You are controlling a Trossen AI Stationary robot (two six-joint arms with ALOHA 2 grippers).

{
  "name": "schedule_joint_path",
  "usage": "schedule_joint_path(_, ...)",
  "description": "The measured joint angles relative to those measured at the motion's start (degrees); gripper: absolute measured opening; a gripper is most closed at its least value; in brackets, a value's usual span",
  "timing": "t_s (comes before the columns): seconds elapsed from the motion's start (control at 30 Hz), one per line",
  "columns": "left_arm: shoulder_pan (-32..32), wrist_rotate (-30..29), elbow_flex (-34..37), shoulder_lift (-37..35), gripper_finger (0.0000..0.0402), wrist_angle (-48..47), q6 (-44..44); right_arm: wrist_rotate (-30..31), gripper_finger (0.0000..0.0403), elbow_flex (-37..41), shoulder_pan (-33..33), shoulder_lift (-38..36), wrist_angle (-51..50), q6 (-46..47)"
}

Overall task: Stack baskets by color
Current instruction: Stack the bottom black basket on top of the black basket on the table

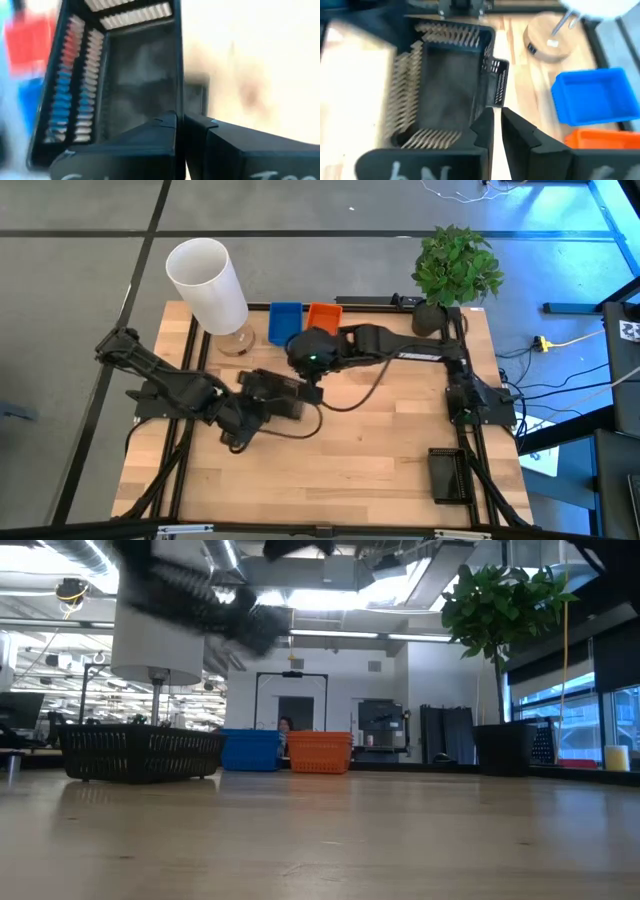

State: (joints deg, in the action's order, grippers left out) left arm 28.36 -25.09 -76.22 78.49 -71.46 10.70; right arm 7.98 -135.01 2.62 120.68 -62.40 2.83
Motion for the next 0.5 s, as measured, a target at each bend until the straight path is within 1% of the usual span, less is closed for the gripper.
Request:
schedule_joint_path(0.03,0.4,-0.2,0.0,-0.2,0.0,-1.3,1.9,0.1,0.0035,-0.1,0.2,-0.8,-0.1,-0.3)
schedule_joint_path(0.13,1.2,-0.6,0.0,-0.2,0.0,-0.9,6.2,0.1,0.0036,0.1,1.0,-2.9,-0.7,-0.4)
schedule_joint_path(0.23,1.9,-0.4,0.0,-0.3,0.0,-2.0,13.8,-0.1,0.0036,0.1,1.6,-5.5,-1.6,-0.4)
schedule_joint_path(0.33,2.3,-1.0,0.0,-0.2,0.0,-1.5,25.2,-0.1,0.0036,0.0,2.3,-8.0,-2.7,-0.5)
schedule_joint_path(0.5,3.7,-4.8,0.1,-0.1,0.0,-1.5,49.3,0.4,0.0036,0.0,3.9,-12.0,-3.6,-3.0)
